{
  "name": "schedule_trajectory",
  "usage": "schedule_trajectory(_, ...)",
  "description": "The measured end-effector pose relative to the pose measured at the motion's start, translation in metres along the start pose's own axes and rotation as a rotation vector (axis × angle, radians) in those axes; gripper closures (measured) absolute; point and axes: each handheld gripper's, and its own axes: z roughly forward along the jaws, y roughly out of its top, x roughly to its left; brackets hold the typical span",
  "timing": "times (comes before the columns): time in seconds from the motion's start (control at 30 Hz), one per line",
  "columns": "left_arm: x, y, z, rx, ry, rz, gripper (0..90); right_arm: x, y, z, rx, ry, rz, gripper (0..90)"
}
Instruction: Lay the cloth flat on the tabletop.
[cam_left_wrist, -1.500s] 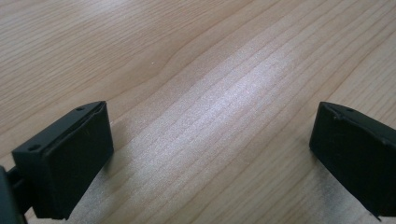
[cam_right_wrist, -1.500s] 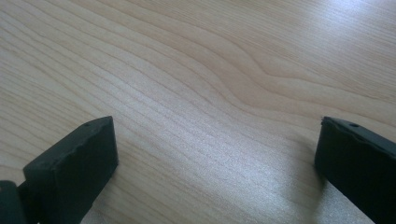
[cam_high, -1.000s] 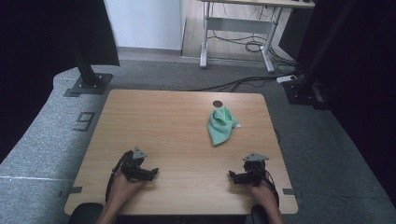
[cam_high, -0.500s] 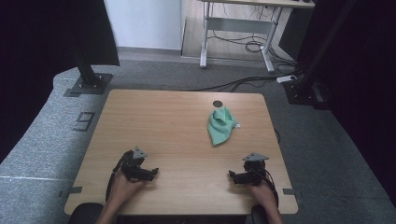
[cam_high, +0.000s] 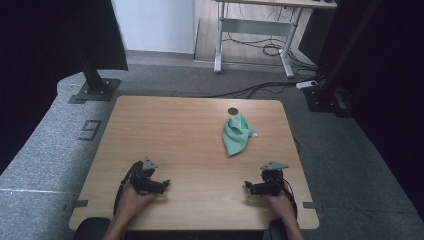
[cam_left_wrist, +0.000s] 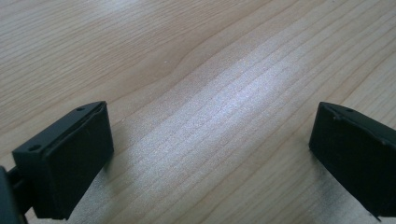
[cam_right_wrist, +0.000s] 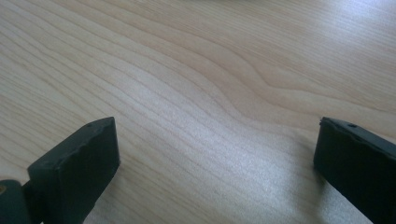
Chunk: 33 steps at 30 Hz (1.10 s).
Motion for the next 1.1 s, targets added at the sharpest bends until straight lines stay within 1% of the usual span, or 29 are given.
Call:
schedule_trajectory(0.2,0.000,0.000,0.000,0.000,0.000,0.000,0.0,0.001,0.006,0.000,-0.010,0.008,-0.013,0.4)
schedule_trajectory(0.33,0.000,0.000,0.000,0.000,0.000,0.000,0.0,0.002,0.010,0.000,-0.006,0.012,-0.019,1.2)
schedule_trajectory(0.43,0.000,0.000,0.000,0.000,0.000,0.000,0.0,0.003,0.015,0.001,-0.008,0.028,-0.023,1.8)
schedule_trajectory(0.5,0.000,0.000,0.000,0.000,0.000,0.000,0.0,0.004,0.019,0.001,-0.011,0.041,-0.017,2.5)
schedule_trajectory(0.57,0.000,0.000,0.000,0.000,0.000,0.000,0.0,0.005,0.025,0.001,-0.016,0.056,-0.030,3.2)
schedule_trajectory(0.63,0.000,0.000,0.000,0.000,0.000,0.000,0.0,0.006,0.028,0.002,-0.016,0.059,-0.037,3.7)
schedule_trajectory(0.67,0.000,0.000,0.000,0.000,0.000,0.001,0.0,0.006,0.034,0.002,-0.021,0.058,-0.046,5.7)
schedule_trajectory(0.7,0.000,0.000,0.000,0.000,0.000,0.001,0.0,0.006,0.034,0.002,-0.021,0.058,-0.046,5.7)
schedule_trajectory(0.73,0.000,0.000,0.000,0.000,0.000,0.000,0.0,0.006,0.038,0.003,-0.026,0.058,-0.049,9.4)
schedule_trajectory(0.77,0.000,0.000,0.000,0.000,0.000,0.000,0.0,0.006,0.041,0.003,-0.025,0.061,-0.053,11.1)
schedule_trajectory(0.8,0.000,0.000,0.000,0.001,0.000,0.001,0.0,0.006,0.041,0.003,-0.025,0.061,-0.053,11.1)
schedule_trajectory(0.83,0.000,0.000,0.000,0.000,0.000,0.000,0.0,0.006,0.043,0.004,-0.026,0.064,-0.058,13.5)
schedule_trajectory(0.87,0.000,0.000,0.000,0.000,0.000,0.000,0.0,0.007,0.048,0.006,-0.027,0.063,-0.061,13.8)
schedule_trajectory(0.93,0.000,0.000,0.000,0.000,0.000,0.000,0.0,0.007,0.050,0.007,-0.026,0.061,-0.060,14.7)
schedule_trajectory(1.0,0.000,0.000,0.000,0.000,0.000,0.000,0.0,0.007,0.056,0.011,-0.033,0.064,-0.052,18.7)
schedule_trajectory(1.1,0.000,0.000,0.000,0.000,0.000,0.000,0.0,0.006,0.059,0.013,-0.036,0.068,-0.050,21.2)
